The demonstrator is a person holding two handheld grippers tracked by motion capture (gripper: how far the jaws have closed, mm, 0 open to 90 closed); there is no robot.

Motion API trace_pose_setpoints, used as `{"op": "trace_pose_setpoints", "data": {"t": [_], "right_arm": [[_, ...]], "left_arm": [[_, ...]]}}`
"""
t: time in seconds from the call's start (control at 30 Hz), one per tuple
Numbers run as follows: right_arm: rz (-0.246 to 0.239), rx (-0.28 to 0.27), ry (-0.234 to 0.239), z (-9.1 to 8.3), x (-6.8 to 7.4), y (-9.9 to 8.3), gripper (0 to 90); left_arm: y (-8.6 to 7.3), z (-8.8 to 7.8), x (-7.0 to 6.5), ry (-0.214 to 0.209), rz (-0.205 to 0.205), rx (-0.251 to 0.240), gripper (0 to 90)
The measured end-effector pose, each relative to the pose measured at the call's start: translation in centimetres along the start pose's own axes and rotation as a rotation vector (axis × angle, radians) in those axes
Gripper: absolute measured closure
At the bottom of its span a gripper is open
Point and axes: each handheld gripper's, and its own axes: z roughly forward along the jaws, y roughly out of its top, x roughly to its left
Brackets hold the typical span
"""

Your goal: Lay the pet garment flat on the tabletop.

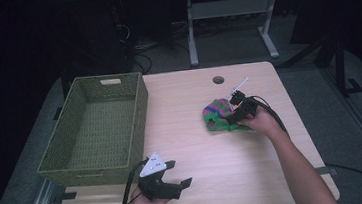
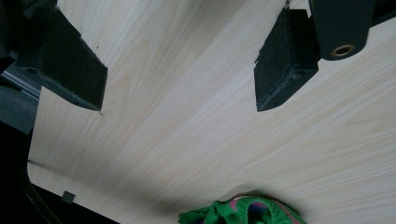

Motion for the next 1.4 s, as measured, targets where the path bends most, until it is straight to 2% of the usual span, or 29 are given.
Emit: {"op": "trace_pose_setpoints", "data": {"t": [0.13,0.57,0.83,0.87,0.93,1.4], "right_arm": [[0.031,0.021,-0.003,0.0,0.2,0.3,52.2],[0.053,0.036,0.016,-0.1,0.1,0.4,58.3],[0.063,0.032,0.036,-0.1,-0.2,0.4,63.1],[0.088,0.028,0.050,-0.2,-0.4,0.4,64.4],[0.102,0.026,0.054,-0.2,-0.5,0.4,64.7],[0.123,-0.003,0.097,-1.0,-0.9,0.2,67.6]], "left_arm": [[0.1,-0.2,0.1,0.005,-0.001,-0.006,16.9],[-0.1,-0.5,0.5,0.014,-0.013,-0.016,16.9],[0.0,-0.5,0.6,0.017,-0.016,-0.014,16.9],[-0.1,-0.5,0.6,0.015,-0.017,-0.015,16.9],[-0.1,-0.5,0.7,0.010,-0.017,-0.012,16.9],[0.0,-0.8,0.9,0.012,-0.026,-0.027,16.9]]}}
